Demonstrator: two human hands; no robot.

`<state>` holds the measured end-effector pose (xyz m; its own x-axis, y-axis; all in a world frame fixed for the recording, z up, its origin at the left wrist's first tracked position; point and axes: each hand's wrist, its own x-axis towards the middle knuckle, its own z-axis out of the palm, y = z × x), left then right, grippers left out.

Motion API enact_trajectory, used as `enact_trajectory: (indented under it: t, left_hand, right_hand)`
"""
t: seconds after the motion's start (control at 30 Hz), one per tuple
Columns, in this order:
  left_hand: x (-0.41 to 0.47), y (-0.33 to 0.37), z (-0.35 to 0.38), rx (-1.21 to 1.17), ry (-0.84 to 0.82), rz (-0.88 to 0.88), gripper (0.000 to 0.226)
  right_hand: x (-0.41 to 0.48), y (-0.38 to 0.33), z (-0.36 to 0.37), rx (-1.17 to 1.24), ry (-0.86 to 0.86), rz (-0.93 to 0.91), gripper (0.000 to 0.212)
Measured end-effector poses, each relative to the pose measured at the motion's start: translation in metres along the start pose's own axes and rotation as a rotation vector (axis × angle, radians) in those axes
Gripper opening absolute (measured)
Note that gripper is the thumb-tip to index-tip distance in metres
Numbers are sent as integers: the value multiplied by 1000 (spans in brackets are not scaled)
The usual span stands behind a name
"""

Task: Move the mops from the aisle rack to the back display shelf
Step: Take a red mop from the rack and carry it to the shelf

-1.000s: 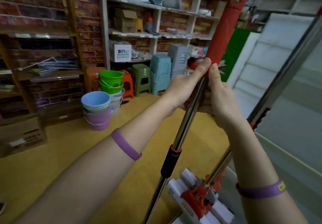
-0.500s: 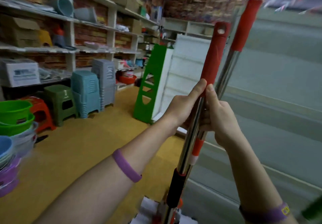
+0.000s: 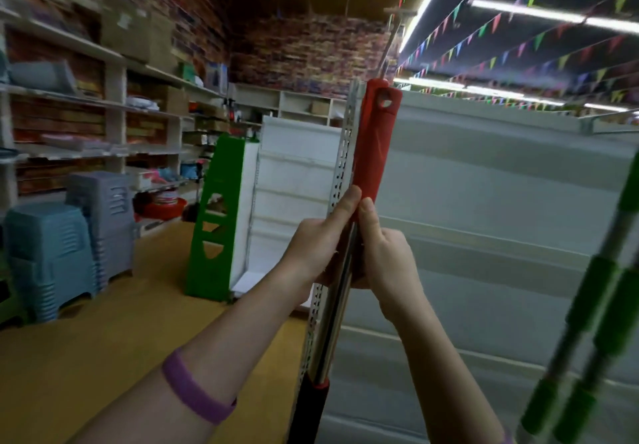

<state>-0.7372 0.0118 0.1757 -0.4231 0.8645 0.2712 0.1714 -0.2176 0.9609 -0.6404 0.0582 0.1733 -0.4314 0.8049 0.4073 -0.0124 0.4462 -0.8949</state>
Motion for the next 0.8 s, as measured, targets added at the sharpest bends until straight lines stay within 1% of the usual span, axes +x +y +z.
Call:
enact_trajectory:
  t: [0.17,0.23,0.37,0.43,0.67,0.8]
  left_hand:
    - [12,20,-5,8,20,32,82]
    - [16,27,-8,22,30,52,79]
    - [23,35,-10,62,49,89,73]
    - [26,39,-10,88,50,99,68]
    - [38,40,-6,57,-1,55,82]
    - [45,40,-3,45,-31,66,85]
  right_hand:
    - [18,-11,2,19,14,-56,70]
    - [24,-15,4,22,10,-80,68]
    - [31,-24,5,37,7,-104,76]
    - [36,-25,4,41,11,-118,76]
    - [54,-14,2,48,20,-109,70]
    - [60,-10,-5,52,18,-105,72]
